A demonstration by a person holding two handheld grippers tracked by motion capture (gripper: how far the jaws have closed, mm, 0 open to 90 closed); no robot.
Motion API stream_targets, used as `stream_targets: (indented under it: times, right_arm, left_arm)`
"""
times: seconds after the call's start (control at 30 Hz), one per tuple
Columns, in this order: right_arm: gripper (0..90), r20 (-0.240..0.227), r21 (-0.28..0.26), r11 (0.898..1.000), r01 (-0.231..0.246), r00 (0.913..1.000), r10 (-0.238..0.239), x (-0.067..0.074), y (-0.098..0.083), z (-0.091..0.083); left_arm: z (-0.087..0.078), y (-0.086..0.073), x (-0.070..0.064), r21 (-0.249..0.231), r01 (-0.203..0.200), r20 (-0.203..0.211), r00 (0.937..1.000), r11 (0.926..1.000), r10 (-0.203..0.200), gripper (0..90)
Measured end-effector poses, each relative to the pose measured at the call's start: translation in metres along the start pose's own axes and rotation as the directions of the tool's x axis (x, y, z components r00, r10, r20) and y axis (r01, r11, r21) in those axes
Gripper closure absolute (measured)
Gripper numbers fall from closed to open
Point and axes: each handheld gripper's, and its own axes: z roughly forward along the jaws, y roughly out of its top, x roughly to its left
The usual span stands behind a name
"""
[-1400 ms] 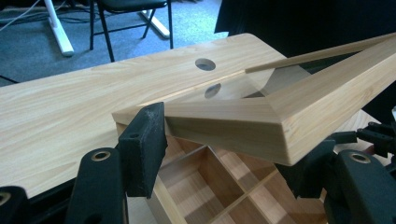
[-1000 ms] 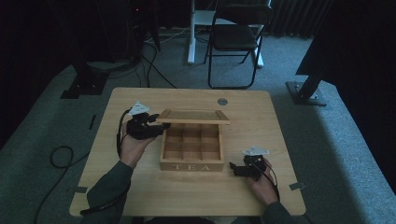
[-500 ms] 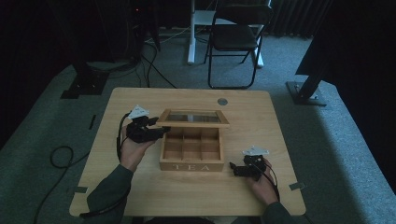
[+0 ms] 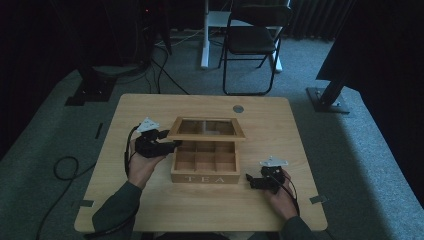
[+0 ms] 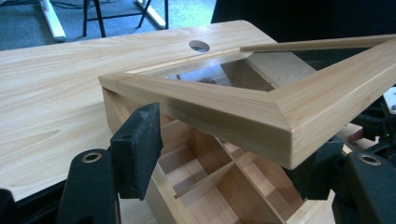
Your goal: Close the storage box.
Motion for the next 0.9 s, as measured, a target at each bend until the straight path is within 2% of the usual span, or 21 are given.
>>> stream_targets:
  times: [0.9]
  right_arm:
    - [13.1, 0.000, 0.000, 1.000, 0.000, 1.0000, 0.000, 0.000, 0.000, 0.000]
  left_arm:
    - [-0.002, -0.021, -0.001, 0.009, -0.008, 0.036, 0.9993, 0.9999, 0.007, 32.3]
